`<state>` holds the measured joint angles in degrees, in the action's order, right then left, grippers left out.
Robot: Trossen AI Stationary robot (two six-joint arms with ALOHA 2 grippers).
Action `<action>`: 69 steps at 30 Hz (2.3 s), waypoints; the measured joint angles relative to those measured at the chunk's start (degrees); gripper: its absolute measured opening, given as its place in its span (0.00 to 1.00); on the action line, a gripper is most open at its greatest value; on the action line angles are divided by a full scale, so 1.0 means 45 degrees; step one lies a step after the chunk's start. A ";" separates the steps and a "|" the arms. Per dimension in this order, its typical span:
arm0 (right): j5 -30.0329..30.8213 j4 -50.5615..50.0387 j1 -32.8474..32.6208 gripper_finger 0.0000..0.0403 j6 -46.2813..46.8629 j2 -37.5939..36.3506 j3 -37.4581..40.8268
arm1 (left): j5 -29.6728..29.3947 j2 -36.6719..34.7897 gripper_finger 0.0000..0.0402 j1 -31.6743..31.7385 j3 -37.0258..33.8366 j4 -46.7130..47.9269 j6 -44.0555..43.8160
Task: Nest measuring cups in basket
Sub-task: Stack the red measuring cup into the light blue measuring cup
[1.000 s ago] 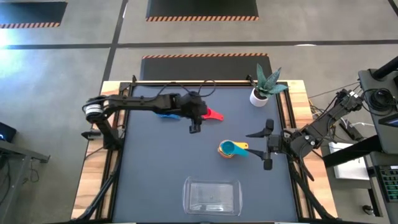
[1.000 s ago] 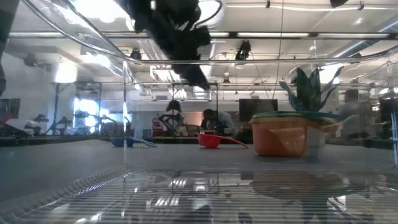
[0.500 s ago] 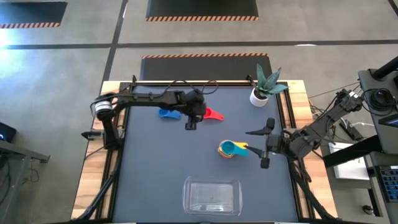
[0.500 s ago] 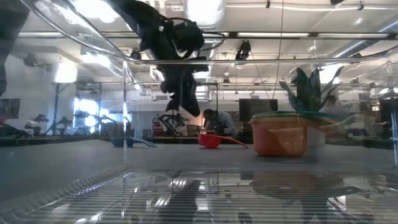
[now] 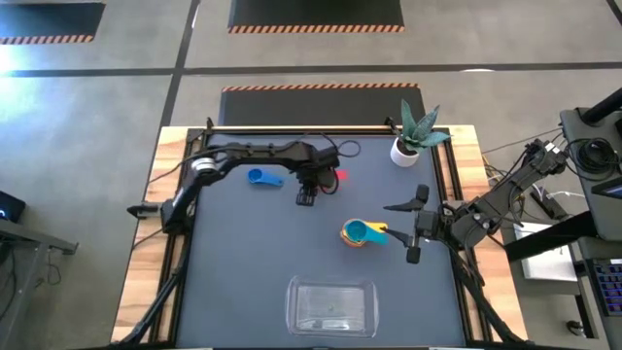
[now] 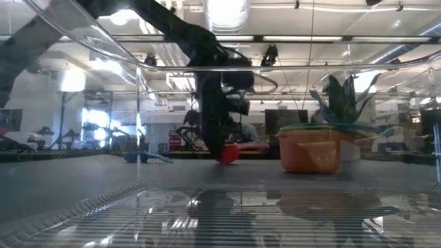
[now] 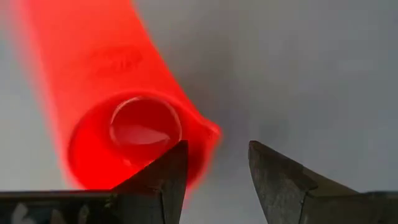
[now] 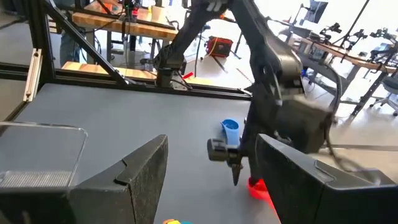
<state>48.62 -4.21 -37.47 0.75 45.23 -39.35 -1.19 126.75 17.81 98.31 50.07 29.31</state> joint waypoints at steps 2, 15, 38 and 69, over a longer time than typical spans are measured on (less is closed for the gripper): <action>-0.0005 -0.0010 0.0000 0.58 -0.0014 0.0000 0.0000 | -0.0104 0.0460 0.38 0.0026 0.0522 0.0609 -0.0006; -0.0029 -0.0146 0.0000 0.58 0.0070 0.0000 0.0005 | -0.0325 0.1085 0.02 0.0012 0.2092 0.1523 -0.0987; 0.8436 -0.1282 -0.4489 0.58 0.0374 -0.1326 -0.0107 | -0.1397 0.0158 0.00 -0.5343 0.4650 0.2132 0.0263; 0.9199 -0.1309 -0.5280 0.58 0.0595 -0.1282 -0.0117 | 0.0734 0.0148 0.16 -0.4860 0.3009 -0.2571 0.1479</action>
<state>90.02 -10.10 -61.23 3.43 39.46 -39.88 2.11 127.42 -4.05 111.85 38.50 35.97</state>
